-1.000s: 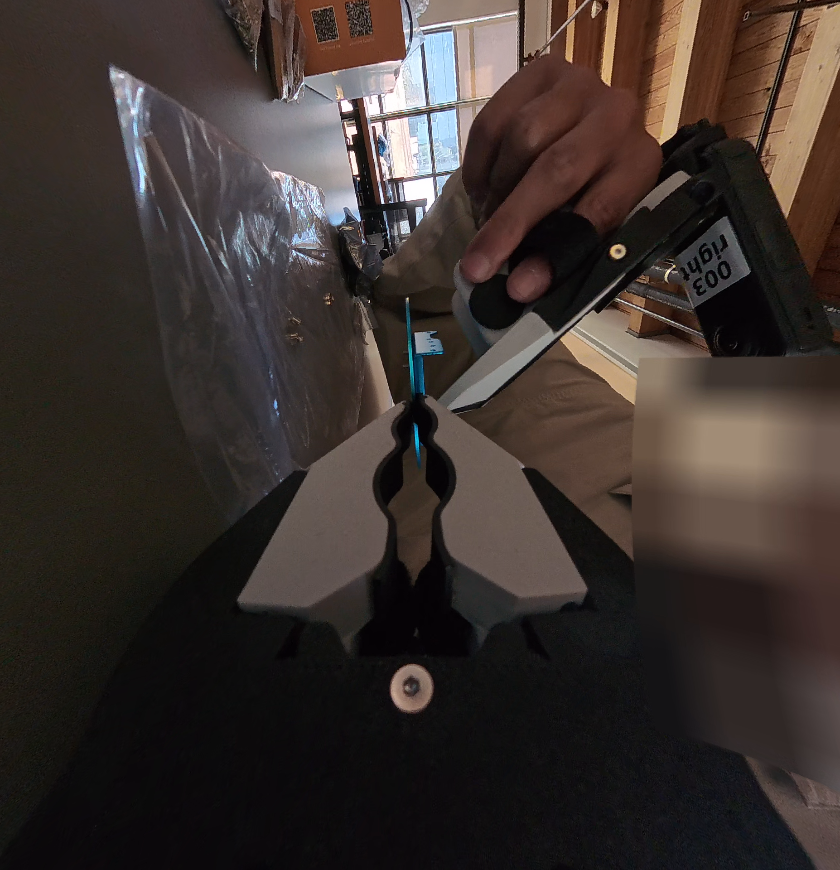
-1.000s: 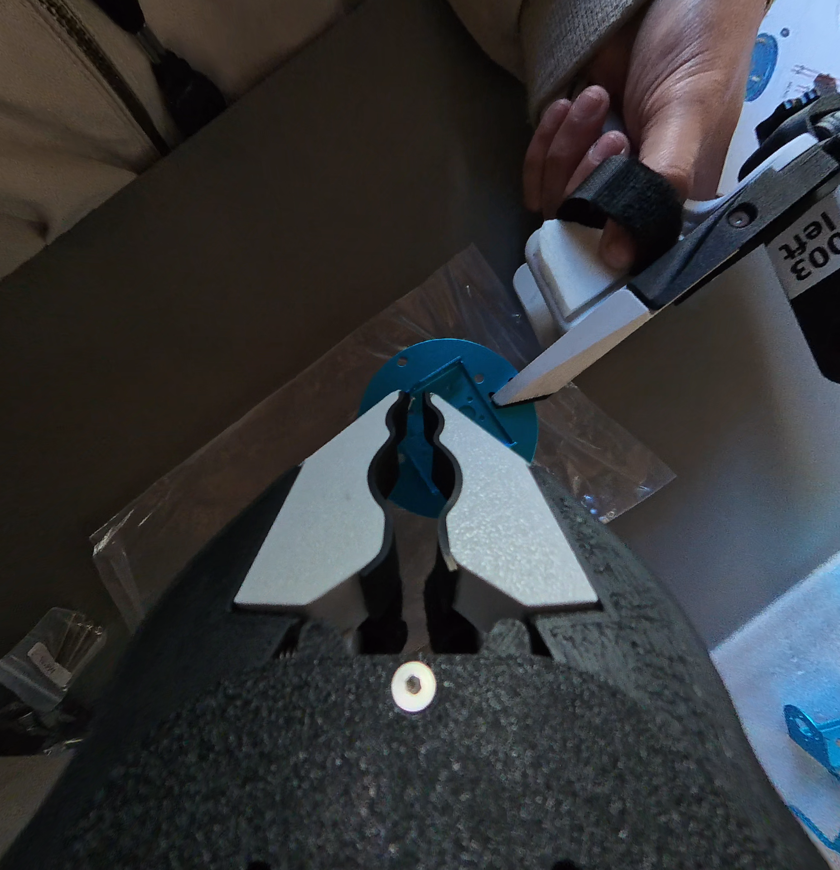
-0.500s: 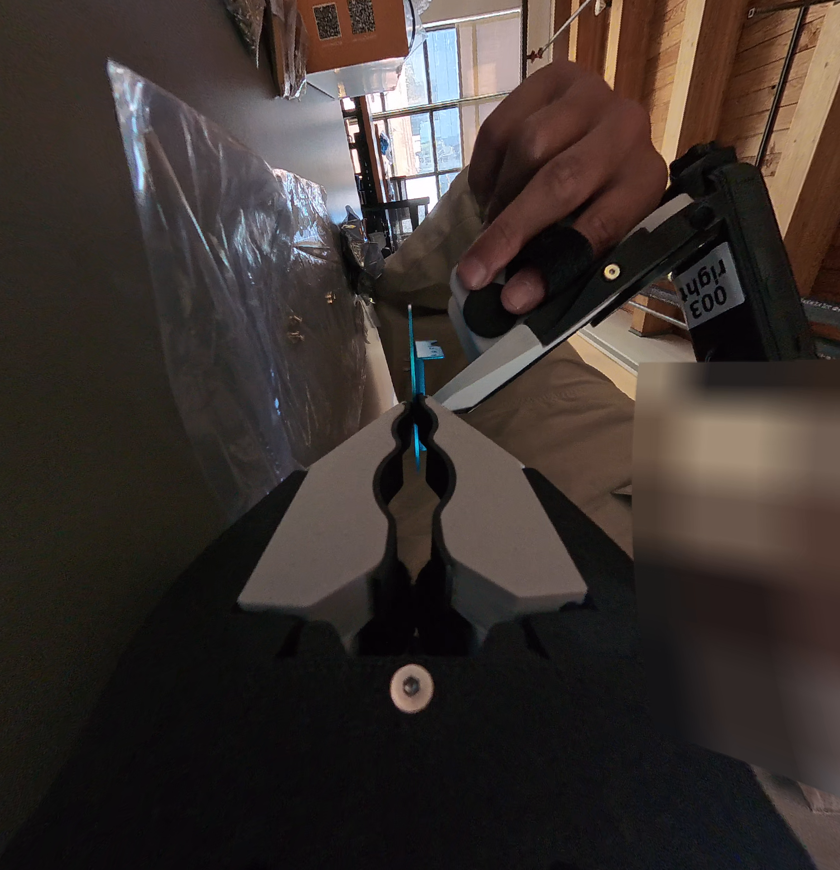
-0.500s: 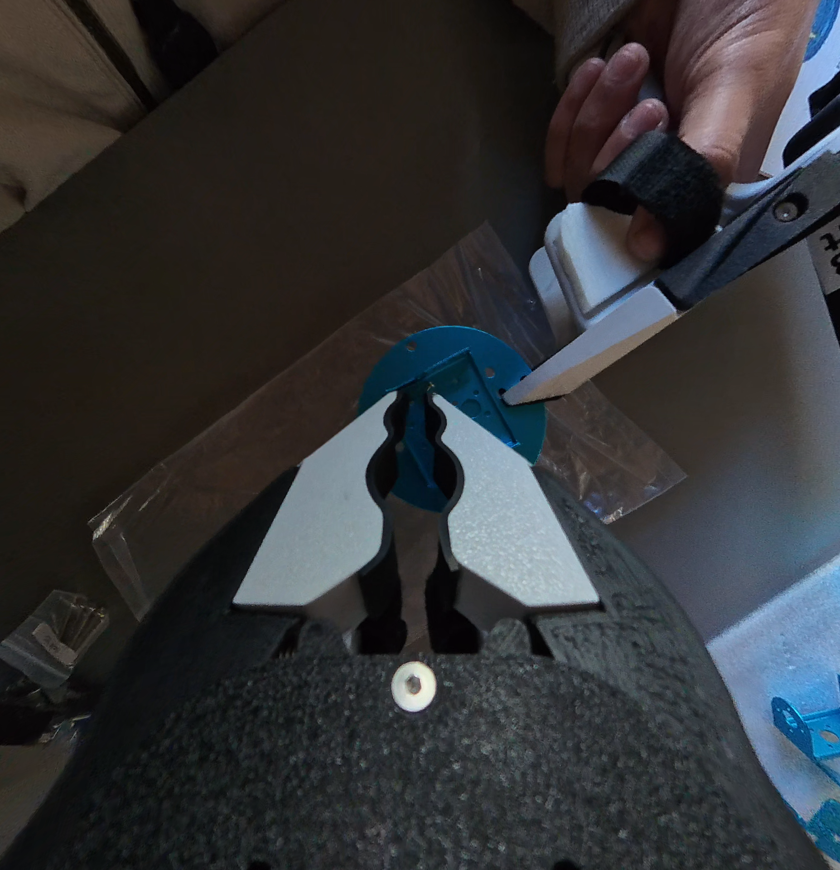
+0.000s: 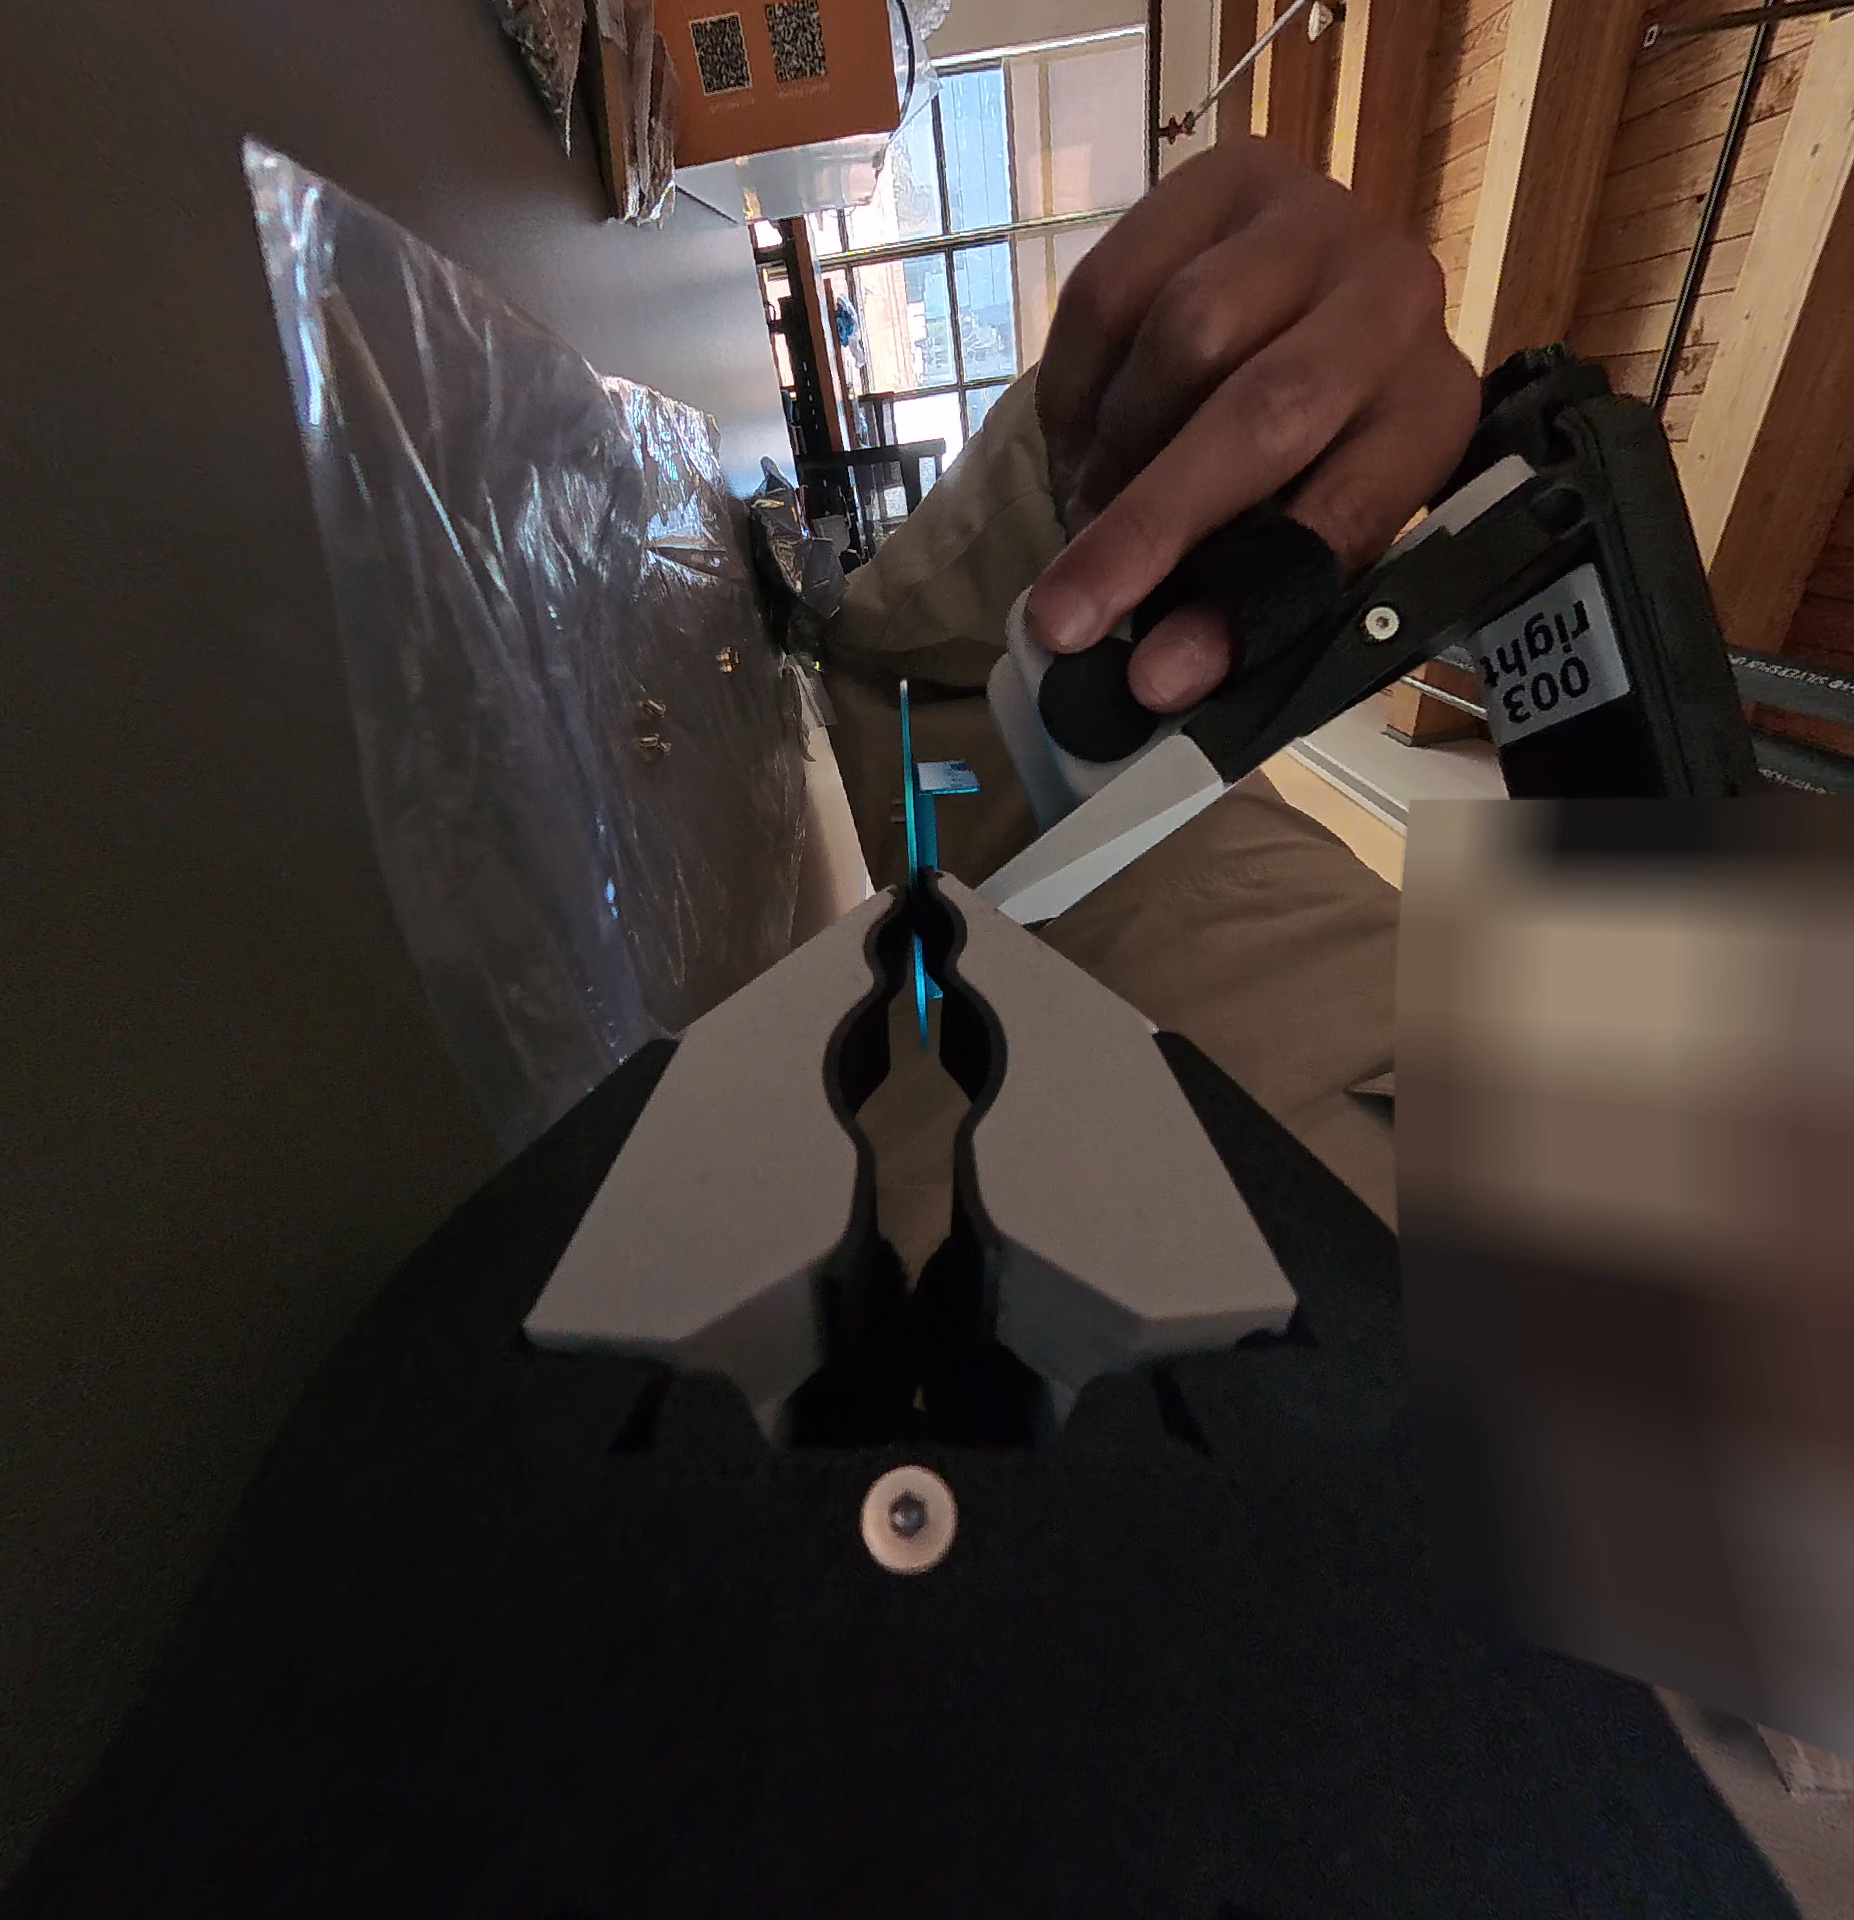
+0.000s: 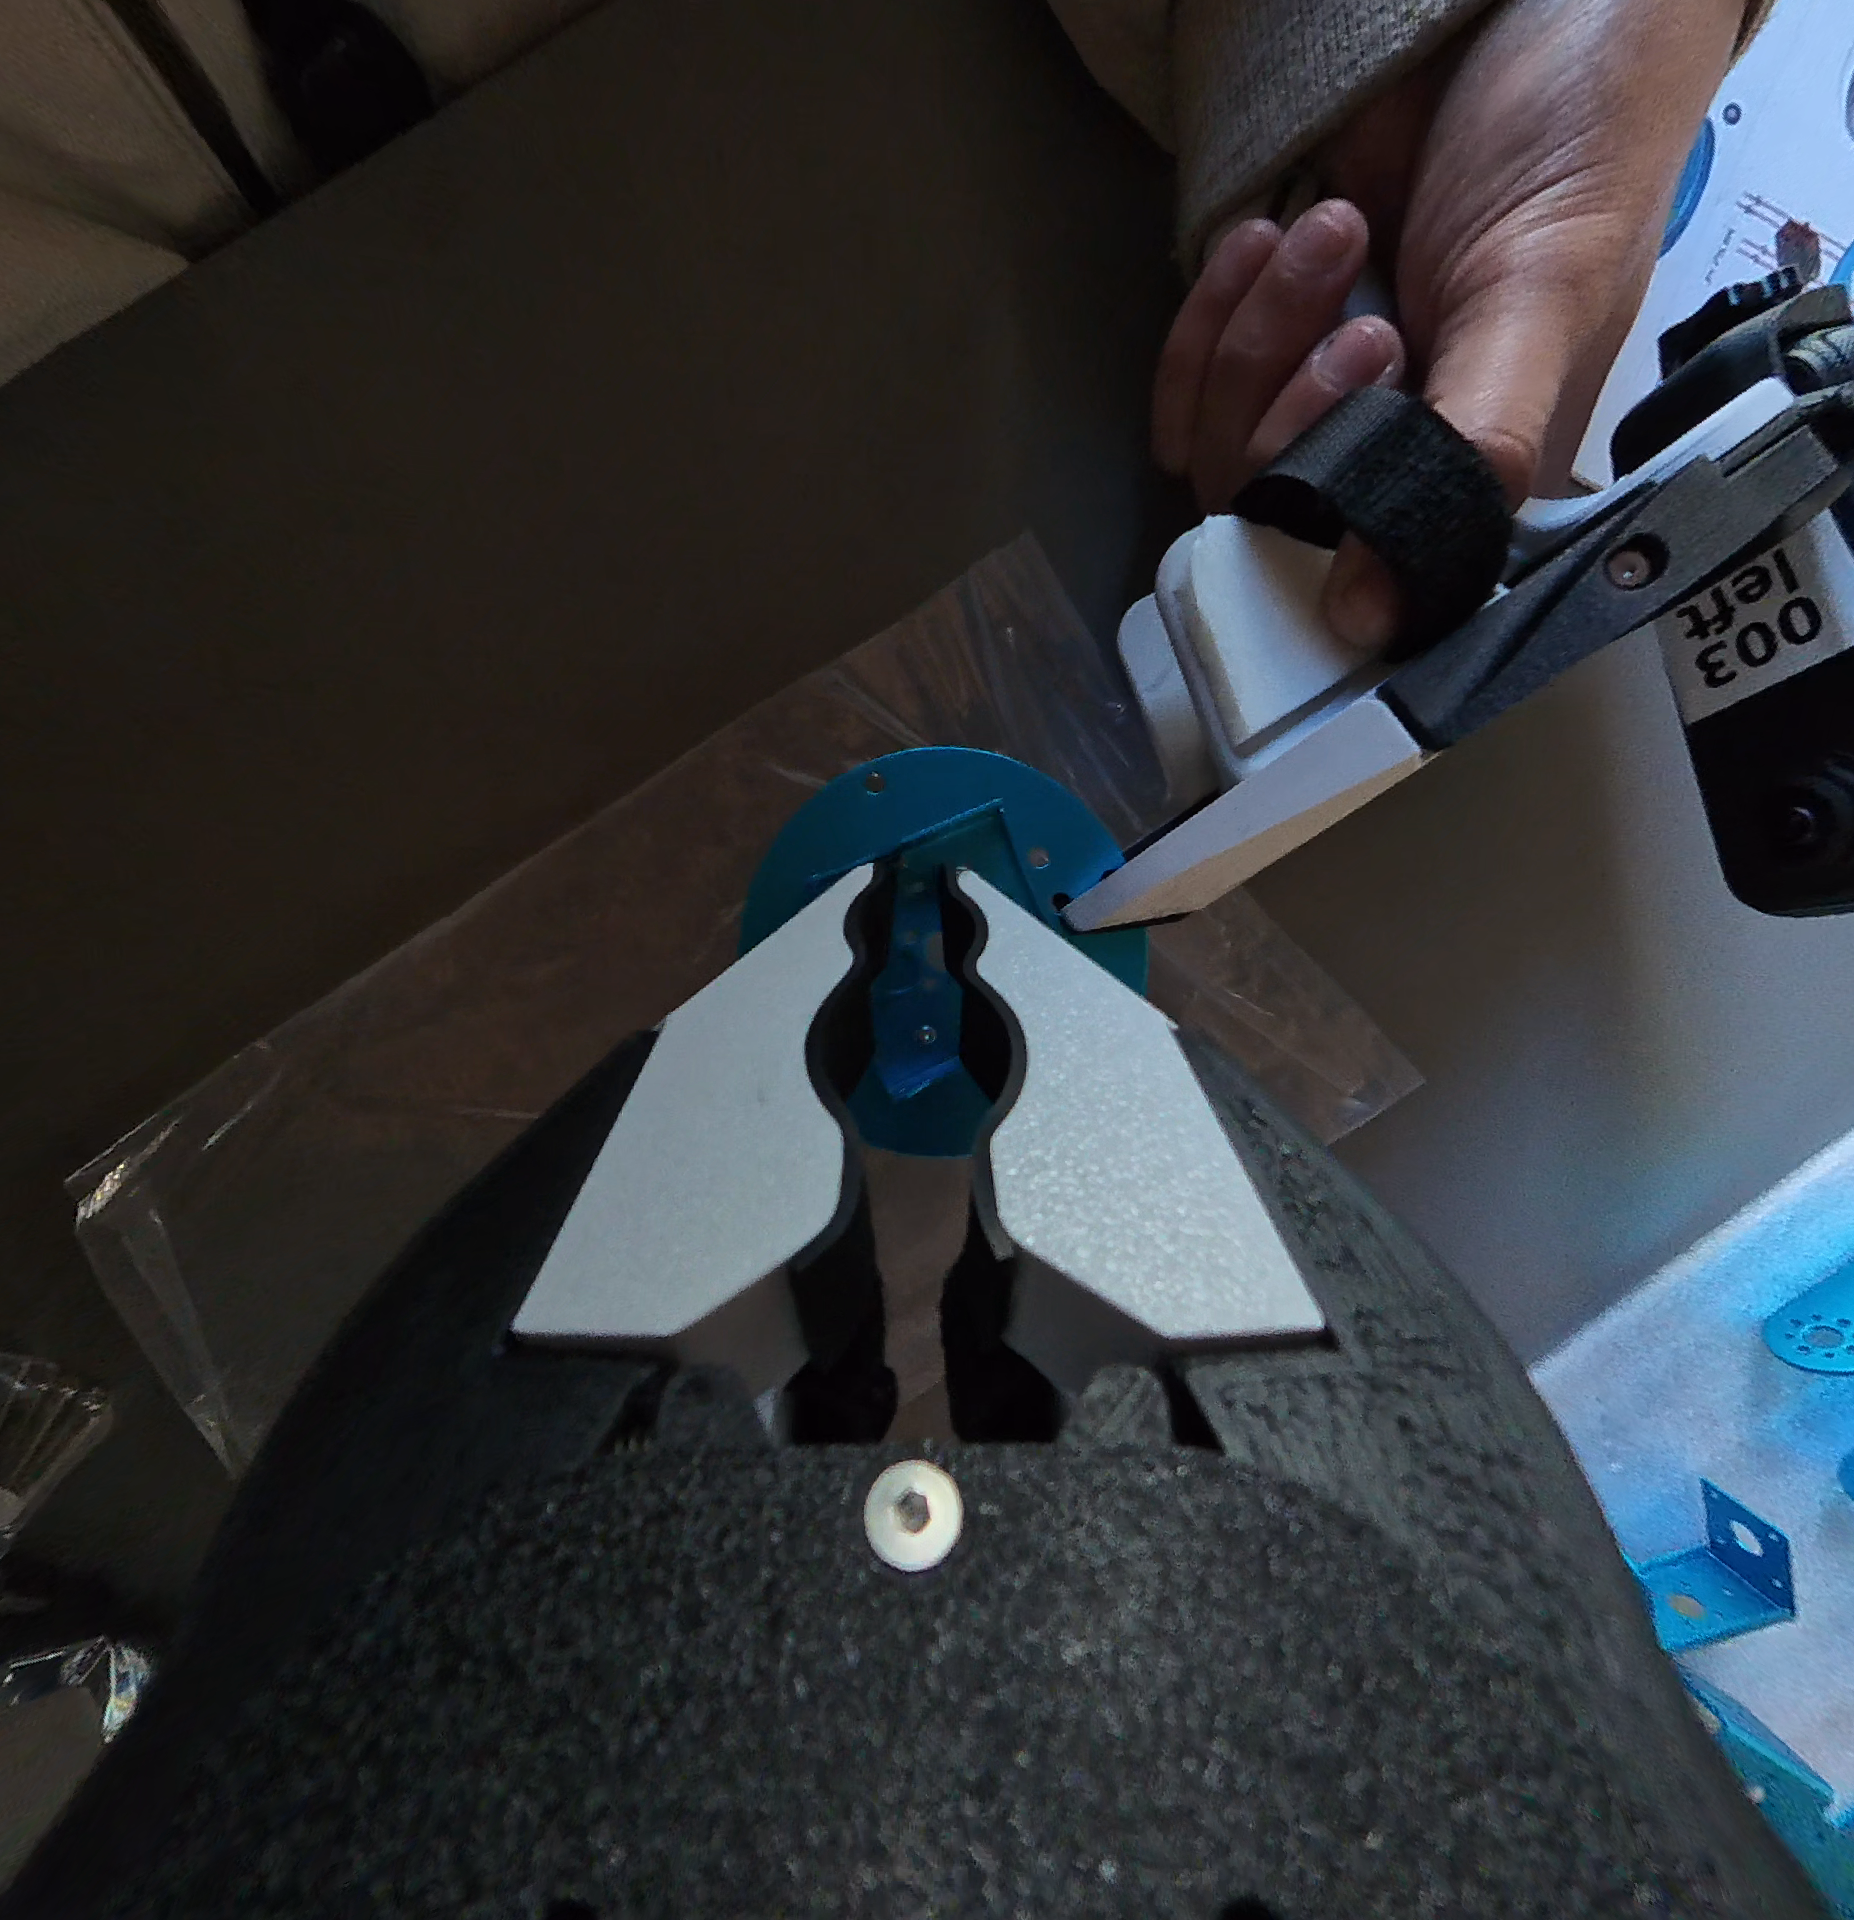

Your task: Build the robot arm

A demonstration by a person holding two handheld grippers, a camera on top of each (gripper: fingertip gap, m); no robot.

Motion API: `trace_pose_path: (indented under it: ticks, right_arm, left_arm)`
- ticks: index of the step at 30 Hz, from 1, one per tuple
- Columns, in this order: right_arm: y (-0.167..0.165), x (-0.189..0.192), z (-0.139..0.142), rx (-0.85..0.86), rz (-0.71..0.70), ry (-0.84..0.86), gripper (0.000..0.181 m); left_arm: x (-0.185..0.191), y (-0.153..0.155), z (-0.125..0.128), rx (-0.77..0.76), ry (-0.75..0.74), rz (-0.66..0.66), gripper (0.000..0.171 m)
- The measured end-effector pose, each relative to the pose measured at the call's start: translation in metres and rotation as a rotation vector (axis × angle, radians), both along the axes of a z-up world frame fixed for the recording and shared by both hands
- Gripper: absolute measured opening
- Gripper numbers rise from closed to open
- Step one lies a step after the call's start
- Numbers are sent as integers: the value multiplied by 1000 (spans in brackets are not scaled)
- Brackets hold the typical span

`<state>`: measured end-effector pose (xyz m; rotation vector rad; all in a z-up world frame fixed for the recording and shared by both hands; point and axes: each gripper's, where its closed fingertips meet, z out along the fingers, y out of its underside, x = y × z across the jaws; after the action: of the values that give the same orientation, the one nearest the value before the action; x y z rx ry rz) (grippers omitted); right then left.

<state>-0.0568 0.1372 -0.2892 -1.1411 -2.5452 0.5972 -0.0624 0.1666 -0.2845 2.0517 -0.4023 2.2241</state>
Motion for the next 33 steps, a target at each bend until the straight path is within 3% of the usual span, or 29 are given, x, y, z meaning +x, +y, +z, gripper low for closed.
trace_pose_path:
  ticks: [10,15,17,20,33]
  right_arm:
    - [-9,8,-1,-167,7,-12,6]
    - [-16,11,9,-281,-45,-36,33]
    - [-16,9,1,-225,-34,-30,43]
    - [-18,4,0,-165,-13,28,40]
    - [-16,16,11,-189,-52,-16,24]
  left_arm:
    - [0,1,0,-2,-1,4,0]
    - [-1,1,1,-5,-7,2,0]
    - [0,1,0,-3,-2,3,0]
    - [-1,1,1,-5,-7,1,0]
    - [-1,2,1,-8,-8,8,0]
